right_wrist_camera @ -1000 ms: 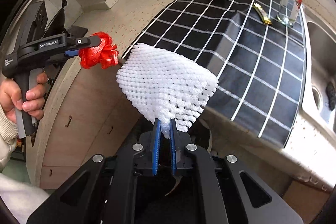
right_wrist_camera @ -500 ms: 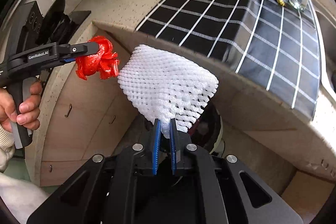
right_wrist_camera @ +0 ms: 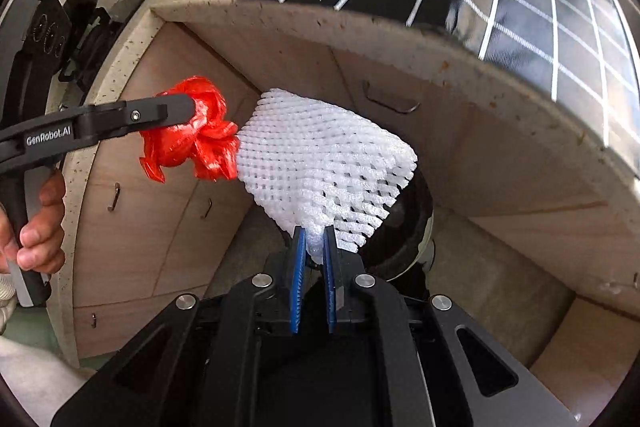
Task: Collect trash
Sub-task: 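Carry both held items down over the black trash bin and release them, then raise both tools back up toward the mat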
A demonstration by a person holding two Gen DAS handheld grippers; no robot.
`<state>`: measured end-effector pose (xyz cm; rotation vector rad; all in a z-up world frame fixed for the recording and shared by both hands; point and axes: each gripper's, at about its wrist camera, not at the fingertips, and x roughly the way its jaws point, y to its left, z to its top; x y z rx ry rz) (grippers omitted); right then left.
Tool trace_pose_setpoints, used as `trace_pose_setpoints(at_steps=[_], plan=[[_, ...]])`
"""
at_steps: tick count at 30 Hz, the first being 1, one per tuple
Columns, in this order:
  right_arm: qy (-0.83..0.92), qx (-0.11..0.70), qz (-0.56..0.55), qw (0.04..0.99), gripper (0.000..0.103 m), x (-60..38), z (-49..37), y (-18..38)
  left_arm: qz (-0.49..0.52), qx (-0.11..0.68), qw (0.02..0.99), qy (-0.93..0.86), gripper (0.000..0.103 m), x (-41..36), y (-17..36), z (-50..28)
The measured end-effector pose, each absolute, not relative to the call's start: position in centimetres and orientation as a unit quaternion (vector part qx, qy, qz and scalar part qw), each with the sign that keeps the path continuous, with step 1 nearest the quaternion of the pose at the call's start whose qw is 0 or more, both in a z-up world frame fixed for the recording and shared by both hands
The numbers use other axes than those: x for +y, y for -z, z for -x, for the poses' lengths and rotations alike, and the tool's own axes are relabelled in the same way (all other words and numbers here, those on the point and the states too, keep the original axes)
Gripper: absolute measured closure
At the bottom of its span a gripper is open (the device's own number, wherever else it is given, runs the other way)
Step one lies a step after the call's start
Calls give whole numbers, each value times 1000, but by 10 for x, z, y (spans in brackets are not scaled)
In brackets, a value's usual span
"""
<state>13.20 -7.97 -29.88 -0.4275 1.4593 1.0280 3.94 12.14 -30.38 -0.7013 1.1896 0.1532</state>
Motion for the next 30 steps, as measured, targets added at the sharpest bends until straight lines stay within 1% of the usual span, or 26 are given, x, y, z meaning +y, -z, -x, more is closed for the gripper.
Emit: trace_pose_setpoints(at_steps=[12, 14, 17, 18, 19, 20, 21, 22, 23, 27, 29, 30], plan=[[-419, 655, 185, 601, 97, -70, -130, 336, 317, 585, 745, -49, 54, 96, 338, -53], [-416, 659, 181, 600, 94, -70, -131, 341, 315, 590, 742, -49, 53, 95, 341, -54], [-413, 662, 178, 599, 93, -69, -130, 348, 312, 595, 739, -48, 51, 95, 345, -53], [-412, 665, 175, 598, 91, -69, -130, 351, 312, 596, 738, -49, 50, 95, 346, -53], [-411, 668, 172, 597, 82, -70, -131, 352, 313, 597, 737, -50, 50, 95, 347, -53], [-409, 672, 168, 595, 77, -73, -132, 354, 315, 598, 735, -50, 49, 95, 349, -53], [-407, 675, 165, 593, 71, -74, -133, 356, 318, 601, 732, -49, 48, 96, 351, -53], [-405, 675, 165, 594, 69, -73, -133, 356, 321, 602, 729, -49, 44, 96, 352, -53], [-405, 674, 166, 594, 69, -73, -133, 355, 323, 602, 728, -51, 38, 96, 352, -54], [-404, 670, 171, 599, 68, -75, -137, 350, 325, 599, 731, -48, 32, 95, 350, -59], [-401, 670, 170, 601, 68, -77, -140, 347, 320, 600, 732, -50, 26, 94, 349, -62], [-400, 670, 170, 602, 68, -77, -141, 346, 318, 601, 732, -50, 24, 92, 348, -63]])
